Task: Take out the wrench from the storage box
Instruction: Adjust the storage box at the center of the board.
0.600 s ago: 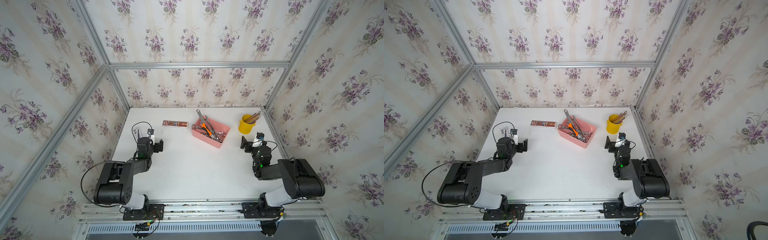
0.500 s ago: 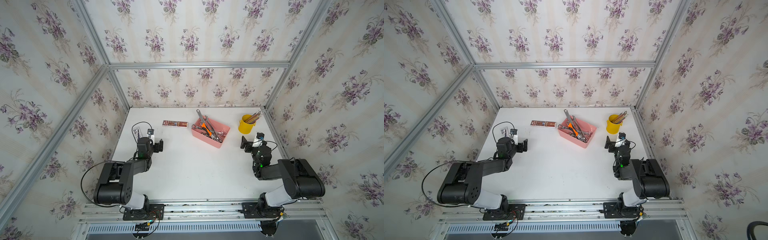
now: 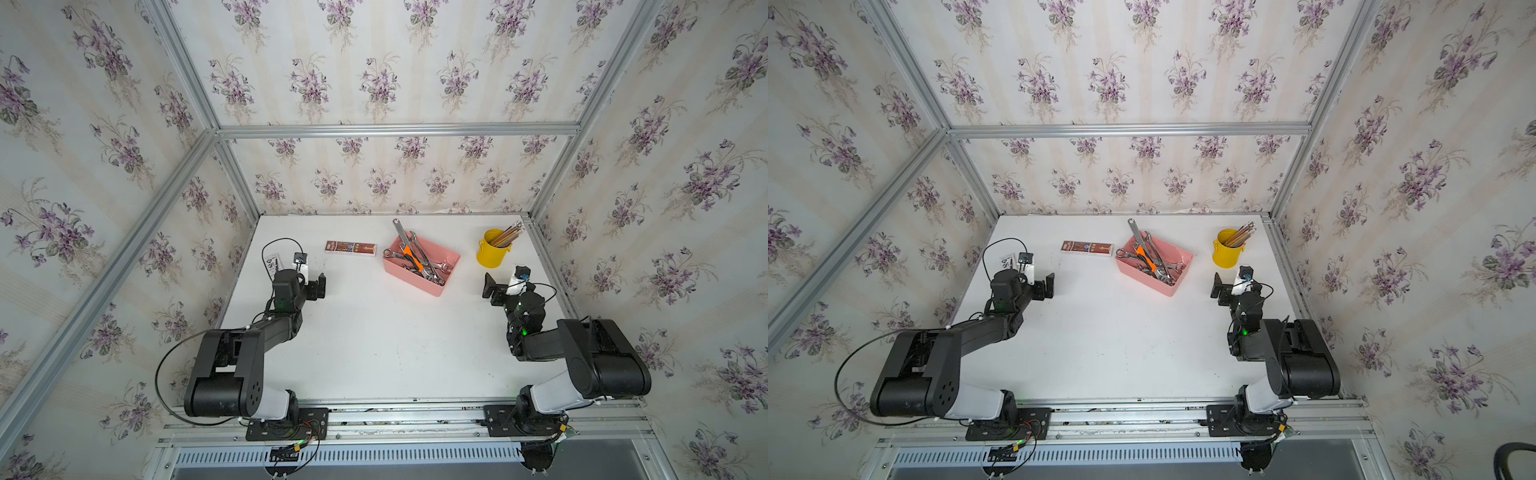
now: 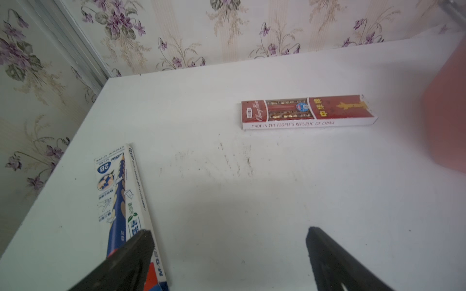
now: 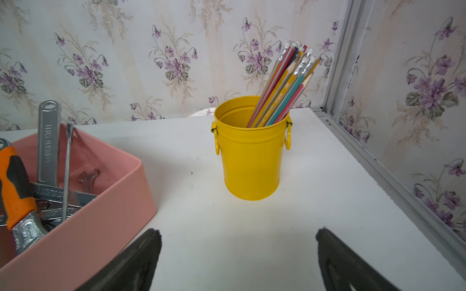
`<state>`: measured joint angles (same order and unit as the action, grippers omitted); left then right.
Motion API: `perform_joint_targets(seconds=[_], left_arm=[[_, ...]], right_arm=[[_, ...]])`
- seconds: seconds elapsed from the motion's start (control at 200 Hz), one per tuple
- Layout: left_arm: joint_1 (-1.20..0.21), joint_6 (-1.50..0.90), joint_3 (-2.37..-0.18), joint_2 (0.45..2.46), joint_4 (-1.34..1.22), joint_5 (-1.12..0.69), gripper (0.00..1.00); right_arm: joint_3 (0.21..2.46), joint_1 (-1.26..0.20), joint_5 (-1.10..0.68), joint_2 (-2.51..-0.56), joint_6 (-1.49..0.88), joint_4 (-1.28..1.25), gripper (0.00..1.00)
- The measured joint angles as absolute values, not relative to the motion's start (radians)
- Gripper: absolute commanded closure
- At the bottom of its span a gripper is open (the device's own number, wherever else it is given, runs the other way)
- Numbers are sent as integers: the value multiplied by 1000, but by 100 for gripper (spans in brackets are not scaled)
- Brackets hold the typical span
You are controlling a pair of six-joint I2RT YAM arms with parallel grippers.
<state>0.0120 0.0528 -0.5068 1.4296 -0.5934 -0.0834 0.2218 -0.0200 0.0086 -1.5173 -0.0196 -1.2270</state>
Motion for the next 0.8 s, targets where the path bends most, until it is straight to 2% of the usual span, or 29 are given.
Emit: perform_joint_targets(seconds=[0.23,0.504,0.669,0.799], left_arm=[[12,56,-556,1288,-426,-101,1],[8,-144,-737,1105,-24,-136,1],[-10,-358,-797,1073,200,-225,1],[-55,-513,-795,1053,304,-288,1]], right_arm=[[282,-19,-43,-1356,-6,-1074,0],[462,-70,-247,-1099,11,-607,0],[603,-94,-338,-1070,68,-309,0],[717,-119,-392,-1124,146,-89,0]])
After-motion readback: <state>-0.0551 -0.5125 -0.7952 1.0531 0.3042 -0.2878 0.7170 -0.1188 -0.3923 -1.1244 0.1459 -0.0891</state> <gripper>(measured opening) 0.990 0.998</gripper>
